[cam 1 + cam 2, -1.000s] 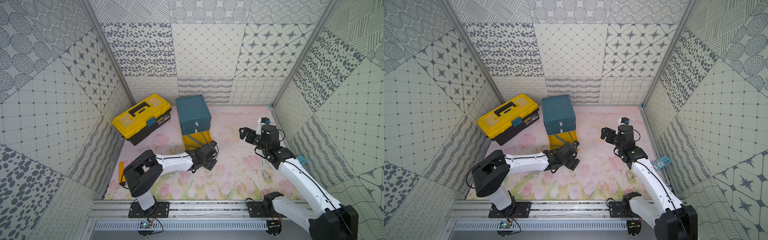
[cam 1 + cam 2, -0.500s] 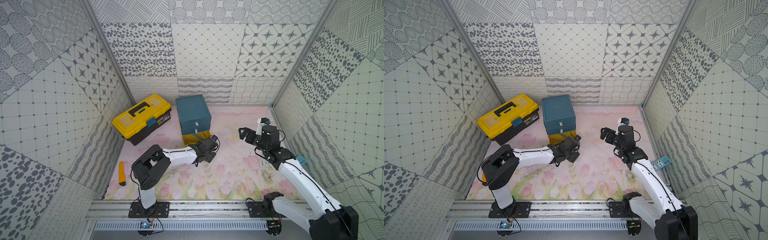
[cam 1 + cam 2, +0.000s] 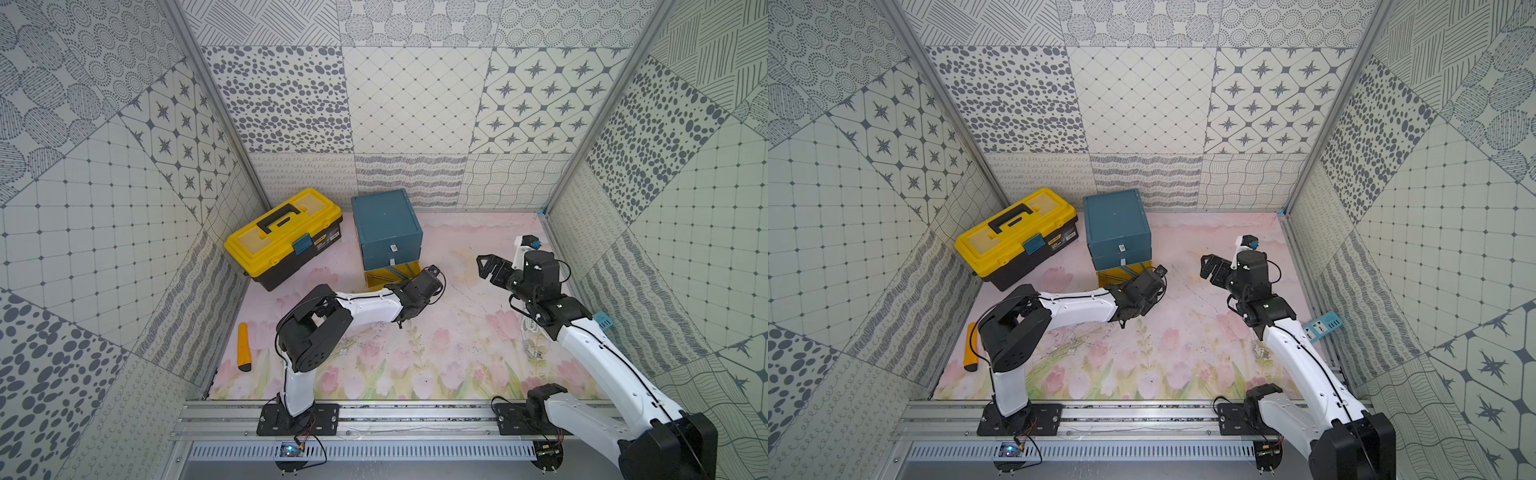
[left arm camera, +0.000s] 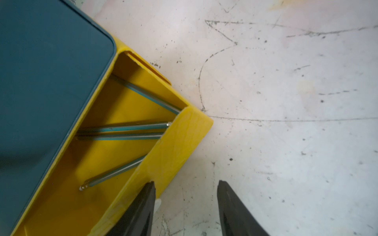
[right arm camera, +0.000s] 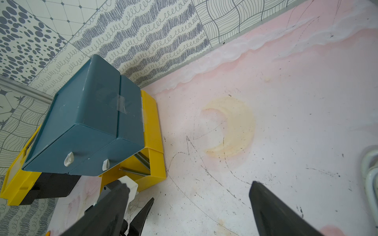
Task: Please place the pencils in the drawer according to their color
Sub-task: Close the drawer in the storage box.
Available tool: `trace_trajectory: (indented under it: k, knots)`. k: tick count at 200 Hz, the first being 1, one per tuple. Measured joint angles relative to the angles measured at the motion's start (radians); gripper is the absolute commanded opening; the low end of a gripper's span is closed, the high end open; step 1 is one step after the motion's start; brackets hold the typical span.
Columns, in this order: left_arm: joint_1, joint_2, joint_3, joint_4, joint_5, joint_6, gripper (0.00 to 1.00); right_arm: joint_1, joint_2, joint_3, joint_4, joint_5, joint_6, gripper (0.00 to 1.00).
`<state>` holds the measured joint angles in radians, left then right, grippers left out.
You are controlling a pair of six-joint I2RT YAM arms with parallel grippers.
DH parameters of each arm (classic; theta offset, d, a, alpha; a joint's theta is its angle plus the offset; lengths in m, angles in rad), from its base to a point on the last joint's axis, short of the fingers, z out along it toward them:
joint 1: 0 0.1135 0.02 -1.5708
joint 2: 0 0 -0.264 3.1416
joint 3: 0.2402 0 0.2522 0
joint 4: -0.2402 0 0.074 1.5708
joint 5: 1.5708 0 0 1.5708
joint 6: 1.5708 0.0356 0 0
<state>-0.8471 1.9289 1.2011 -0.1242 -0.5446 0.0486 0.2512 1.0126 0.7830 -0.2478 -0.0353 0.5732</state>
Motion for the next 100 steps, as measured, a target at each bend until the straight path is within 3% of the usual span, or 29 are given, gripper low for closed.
trace_trajectory:
  k: [100]
  knots:
    - [0.042,0.088,0.102,-0.03,-0.085,0.087,0.48,0.0,0.0,-0.008,0.006,-0.004,0.003,0.98]
